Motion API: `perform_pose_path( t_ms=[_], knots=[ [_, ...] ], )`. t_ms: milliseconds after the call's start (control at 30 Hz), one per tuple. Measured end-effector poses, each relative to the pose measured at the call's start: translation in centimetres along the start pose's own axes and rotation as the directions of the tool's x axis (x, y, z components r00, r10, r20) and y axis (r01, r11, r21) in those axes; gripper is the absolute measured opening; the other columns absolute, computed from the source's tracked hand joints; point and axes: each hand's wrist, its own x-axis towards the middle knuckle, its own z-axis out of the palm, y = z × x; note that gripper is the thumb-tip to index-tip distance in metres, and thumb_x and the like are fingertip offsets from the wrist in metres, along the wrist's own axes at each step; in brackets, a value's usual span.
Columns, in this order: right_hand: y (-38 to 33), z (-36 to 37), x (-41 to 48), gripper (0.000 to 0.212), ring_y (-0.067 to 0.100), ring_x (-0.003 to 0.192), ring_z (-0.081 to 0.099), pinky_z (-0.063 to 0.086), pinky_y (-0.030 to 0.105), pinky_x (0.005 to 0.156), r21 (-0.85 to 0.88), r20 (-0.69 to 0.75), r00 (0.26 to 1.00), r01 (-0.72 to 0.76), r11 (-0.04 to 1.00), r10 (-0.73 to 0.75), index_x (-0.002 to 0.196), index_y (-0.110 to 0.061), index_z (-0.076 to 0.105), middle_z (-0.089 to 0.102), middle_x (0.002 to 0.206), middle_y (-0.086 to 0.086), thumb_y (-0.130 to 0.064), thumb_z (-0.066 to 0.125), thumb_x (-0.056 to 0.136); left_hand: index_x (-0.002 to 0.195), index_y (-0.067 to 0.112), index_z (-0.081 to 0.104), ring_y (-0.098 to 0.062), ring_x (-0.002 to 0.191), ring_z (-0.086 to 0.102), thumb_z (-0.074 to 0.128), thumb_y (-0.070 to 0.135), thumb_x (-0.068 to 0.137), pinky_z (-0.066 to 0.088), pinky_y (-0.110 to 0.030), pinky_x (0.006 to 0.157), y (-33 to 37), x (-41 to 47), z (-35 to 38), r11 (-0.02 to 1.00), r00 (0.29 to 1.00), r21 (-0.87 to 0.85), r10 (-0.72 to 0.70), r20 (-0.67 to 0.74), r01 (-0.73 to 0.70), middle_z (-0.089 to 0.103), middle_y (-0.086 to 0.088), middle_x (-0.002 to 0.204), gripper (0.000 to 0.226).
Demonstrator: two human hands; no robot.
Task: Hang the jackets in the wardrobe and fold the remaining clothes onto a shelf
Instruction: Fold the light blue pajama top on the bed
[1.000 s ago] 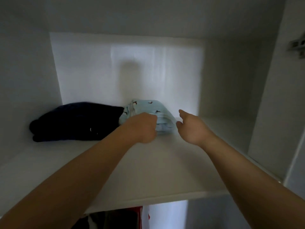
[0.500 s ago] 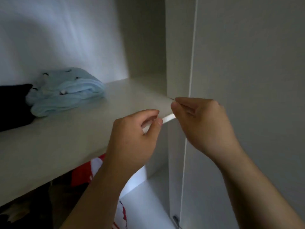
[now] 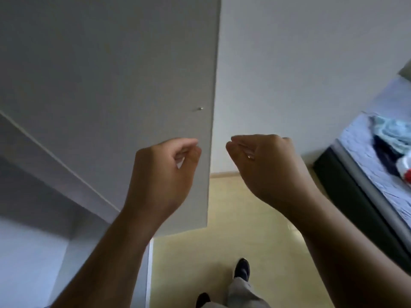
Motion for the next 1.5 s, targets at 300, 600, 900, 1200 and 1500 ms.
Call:
perform_pose_path(
  t_ms=[300, 600, 900, 1200, 1500],
  knots=[
    [15.1, -10.5, -10.7, 0.053, 0.013, 0.041, 0.036, 0.033, 0.026, 0.044, -0.055, -0.252, 0.869, -0.451, 0.891, 0.425, 0.057, -0.014, 0.043, 0.039, 0.044, -0.004, -0.043, 0.051, 0.101, 0.105, 0.023, 0.079, 0.014, 0.085, 0.066, 0.071, 0.028, 0.094, 0.047, -0.001, 0.077, 12.5, -0.7, 15.0, 0.939, 0.886, -0.258, 0.309, 0.345, -0.227, 0.076, 0.018, 0.092, 0.015],
    [31.0, -22.1, -20.1, 0.051, 0.024, 0.054, 0.053, 0.05, 0.041, 0.057, -0.013, -0.407, 0.691, -0.658, 0.753, 0.597, 0.066, -0.006, 0.057, 0.055, 0.056, 0.009, -0.044, 0.05, 0.1, 0.108, 0.024, 0.079, 0.011, 0.083, 0.067, 0.07, 0.032, 0.094, 0.048, -0.003, 0.076, 28.3, -3.3, 32.9, 0.865, 0.7, -0.385, 0.491, 0.518, -0.321, 0.075, 0.019, 0.088, 0.019],
    [45.2, -30.7, -22.7, 0.054, 0.021, 0.052, 0.05, 0.045, 0.038, 0.056, 0.044, -0.4, 0.637, -0.705, 0.708, 0.659, 0.059, -0.009, 0.051, 0.049, 0.051, 0.005, -0.041, 0.05, 0.102, 0.104, 0.024, 0.079, 0.007, 0.081, 0.068, 0.071, 0.029, 0.092, 0.053, -0.01, 0.077, 39.7, -4.4, 45.9, 0.876, 0.639, -0.355, 0.482, 0.6, -0.327, 0.075, 0.017, 0.086, 0.016],
    [57.9, -34.8, -20.9, 0.05, 0.021, 0.057, 0.053, 0.051, 0.041, 0.061, 0.086, -0.392, 0.559, -0.768, 0.634, 0.731, 0.063, -0.011, 0.055, 0.052, 0.057, 0.001, -0.041, 0.048, 0.103, 0.104, 0.026, 0.079, 0.012, 0.081, 0.067, 0.072, 0.029, 0.092, 0.047, -0.002, 0.075, 45.4, -0.3, 59.4, 0.877, 0.553, -0.34, 0.478, 0.682, -0.339, 0.074, 0.023, 0.085, 0.015],
    [74.1, -40.7, -12.7, 0.04, 0.023, 0.071, 0.06, 0.053, 0.038, 0.068, 0.042, -0.376, 0.461, -0.858, 0.512, 0.803, 0.079, -0.012, 0.069, 0.063, 0.067, -0.001, -0.038, 0.049, 0.102, 0.105, 0.025, 0.078, 0.016, 0.086, 0.063, 0.069, 0.032, 0.093, 0.043, 0.002, 0.075, 51.4, 9.5, 77.7, 0.867, 0.435, -0.365, 0.489, 0.756, -0.34, 0.074, 0.021, 0.089, 0.017]
  ],
)
